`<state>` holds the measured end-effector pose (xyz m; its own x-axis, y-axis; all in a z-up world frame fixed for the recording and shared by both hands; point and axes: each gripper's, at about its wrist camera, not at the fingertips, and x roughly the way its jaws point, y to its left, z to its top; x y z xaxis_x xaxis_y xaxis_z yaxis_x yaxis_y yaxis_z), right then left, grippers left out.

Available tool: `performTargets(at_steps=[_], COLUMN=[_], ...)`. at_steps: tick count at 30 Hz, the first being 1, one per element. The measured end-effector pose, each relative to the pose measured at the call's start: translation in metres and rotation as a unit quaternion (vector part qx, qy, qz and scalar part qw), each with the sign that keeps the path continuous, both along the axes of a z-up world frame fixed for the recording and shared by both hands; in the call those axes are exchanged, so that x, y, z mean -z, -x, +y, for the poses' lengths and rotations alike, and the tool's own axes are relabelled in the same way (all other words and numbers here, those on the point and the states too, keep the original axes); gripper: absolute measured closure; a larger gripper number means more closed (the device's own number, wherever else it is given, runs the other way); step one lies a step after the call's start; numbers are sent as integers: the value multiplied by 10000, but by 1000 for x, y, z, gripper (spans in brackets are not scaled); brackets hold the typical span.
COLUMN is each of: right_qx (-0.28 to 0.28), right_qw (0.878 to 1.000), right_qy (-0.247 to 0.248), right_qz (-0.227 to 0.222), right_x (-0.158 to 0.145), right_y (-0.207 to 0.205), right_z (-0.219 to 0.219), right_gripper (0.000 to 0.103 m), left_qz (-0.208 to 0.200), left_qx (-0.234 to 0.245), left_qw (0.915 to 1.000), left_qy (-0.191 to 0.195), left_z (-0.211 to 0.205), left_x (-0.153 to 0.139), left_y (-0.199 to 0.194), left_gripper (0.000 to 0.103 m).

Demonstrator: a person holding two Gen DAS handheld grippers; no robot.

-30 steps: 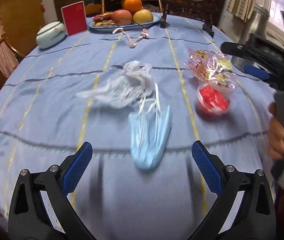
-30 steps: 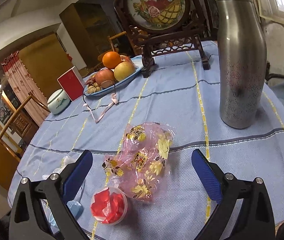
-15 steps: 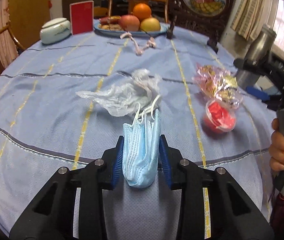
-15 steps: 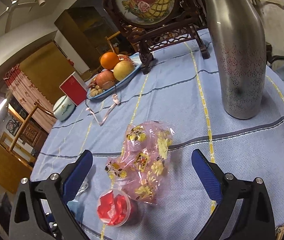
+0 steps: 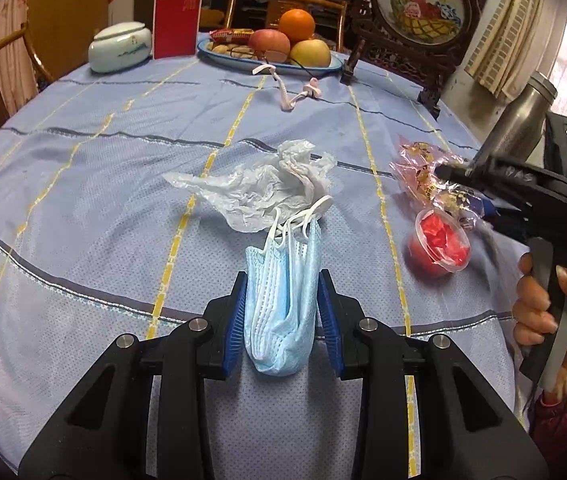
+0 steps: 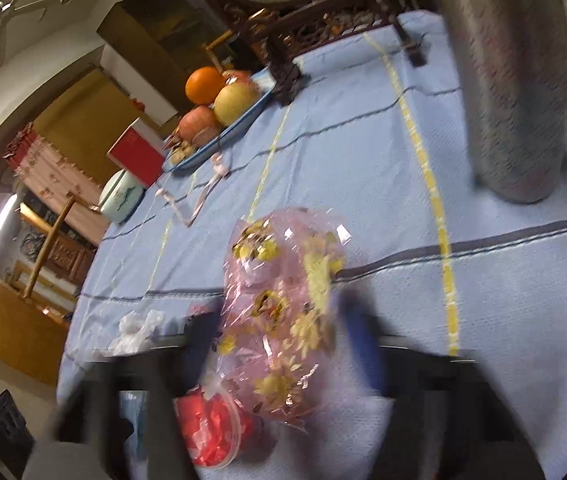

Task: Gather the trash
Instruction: 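Grasp the blue face mask with the left tool while the right tool grasps the pink candy bag, then carry the mask and candy bag over the red wastebasket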

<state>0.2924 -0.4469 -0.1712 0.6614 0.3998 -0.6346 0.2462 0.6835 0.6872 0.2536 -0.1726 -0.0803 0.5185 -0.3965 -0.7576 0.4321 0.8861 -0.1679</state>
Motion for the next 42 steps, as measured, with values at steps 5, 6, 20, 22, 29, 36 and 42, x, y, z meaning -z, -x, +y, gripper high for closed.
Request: performTargets(at_steps=[5,6,20,22,29,36,42], right_qx=[41,13,-320,-313,-348,-457,-601], right_qw=[9930,9910,9861,9866,9866,9853,9834], right_qy=[88,33,-44,-35,-48,80,525], right_qz=[-1175,-1335,-1628,-1602,-1596,-1646,-1631], right_x=[-48,-53,-64,-63,-63,-66,-69], right_y=[23,26,28,29,31,32,36], right_z=[3,4,13,12,13,20,34], right_gripper=[102,102,102,102,102,102,102], left_qz=[-208,-249,-546,-602,-706,-805,-914], left_qx=[22,32,-352,-434,-858,-1579,-2333], left_qw=[9998,9997,9968,9963,9937,9841,9678], left_qy=[-59,-26,466,430,138,136,223], left_z=[-1,-1,64,76,113,179,253], left_x=[-4,-5,-55,-60,-57,-53,-54], left_y=[6,8,28,33,43,64,91], left_gripper=[68,68,68,68,68,68,68])
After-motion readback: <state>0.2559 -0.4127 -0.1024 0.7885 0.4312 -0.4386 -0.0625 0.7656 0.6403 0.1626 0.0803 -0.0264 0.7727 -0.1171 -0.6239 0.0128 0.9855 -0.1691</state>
